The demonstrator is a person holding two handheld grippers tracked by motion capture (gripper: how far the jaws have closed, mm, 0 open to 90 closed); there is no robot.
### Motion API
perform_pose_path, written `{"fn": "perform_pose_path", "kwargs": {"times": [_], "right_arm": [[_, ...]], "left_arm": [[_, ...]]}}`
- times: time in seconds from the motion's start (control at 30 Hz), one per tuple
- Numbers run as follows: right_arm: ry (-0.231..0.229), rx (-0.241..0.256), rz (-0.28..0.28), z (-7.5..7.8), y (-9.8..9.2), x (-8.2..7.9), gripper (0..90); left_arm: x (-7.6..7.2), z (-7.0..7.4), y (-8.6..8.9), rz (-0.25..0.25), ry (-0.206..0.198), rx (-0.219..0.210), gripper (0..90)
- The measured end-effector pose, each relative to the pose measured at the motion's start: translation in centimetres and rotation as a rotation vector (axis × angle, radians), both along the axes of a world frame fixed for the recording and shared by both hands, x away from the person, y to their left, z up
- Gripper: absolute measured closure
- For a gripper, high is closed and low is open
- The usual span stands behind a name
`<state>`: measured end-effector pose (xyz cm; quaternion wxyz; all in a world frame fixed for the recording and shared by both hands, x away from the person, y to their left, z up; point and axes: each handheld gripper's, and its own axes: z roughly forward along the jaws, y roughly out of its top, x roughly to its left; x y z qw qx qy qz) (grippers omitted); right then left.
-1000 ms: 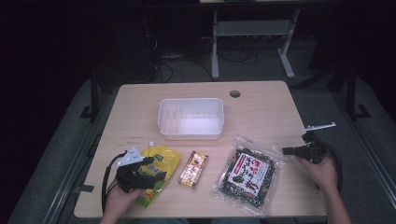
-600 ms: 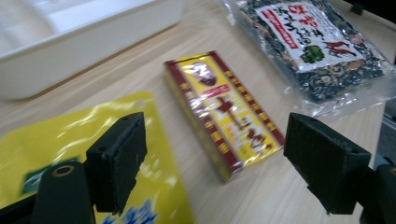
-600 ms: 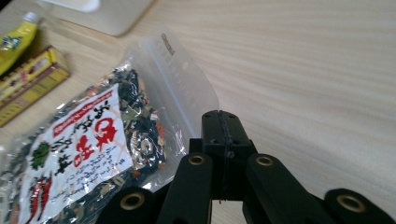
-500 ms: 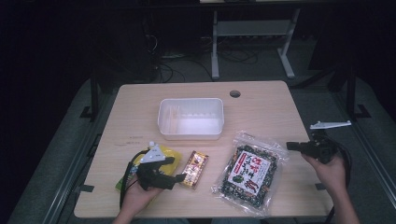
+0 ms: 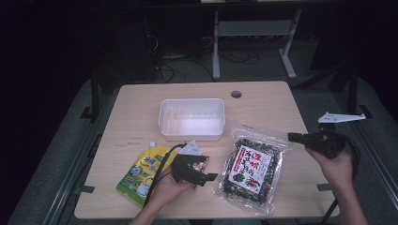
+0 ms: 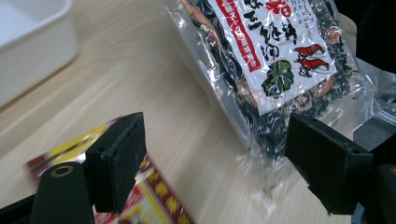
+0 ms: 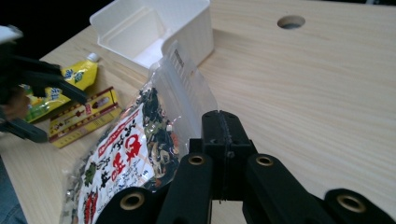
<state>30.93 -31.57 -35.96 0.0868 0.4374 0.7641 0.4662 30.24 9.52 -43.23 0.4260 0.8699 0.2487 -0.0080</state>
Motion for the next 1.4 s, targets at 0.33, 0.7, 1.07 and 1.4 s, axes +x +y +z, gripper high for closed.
{"fn": "perform_pose_path", "kwargs": {"times": [0.33, 0.7, 1.07, 1.4], "right_arm": [[-0.066, 0.014, 0.044, 2.2, 1.0, -0.8, 90.0], [-0.1, 0.051, 0.058, 2.8, 1.4, -1.3, 90.0], [-0.101, 0.109, 0.041, 2.0, 0.3, -1.1, 90.0], [-0.076, 0.175, 0.064, 0.8, -1.2, -0.4, 65.8]], "left_arm": [[2.3, -1.0, -3.3, -0.034, 0.104, -0.004, 20.5], [4.1, -1.4, -4.1, -0.076, 0.237, -0.126, 40.0], [4.3, -0.6, -3.4, -0.092, 0.231, -0.216, 70.1], [3.8, 0.0, -3.4, -0.102, 0.176, -0.205, 71.7]]}}
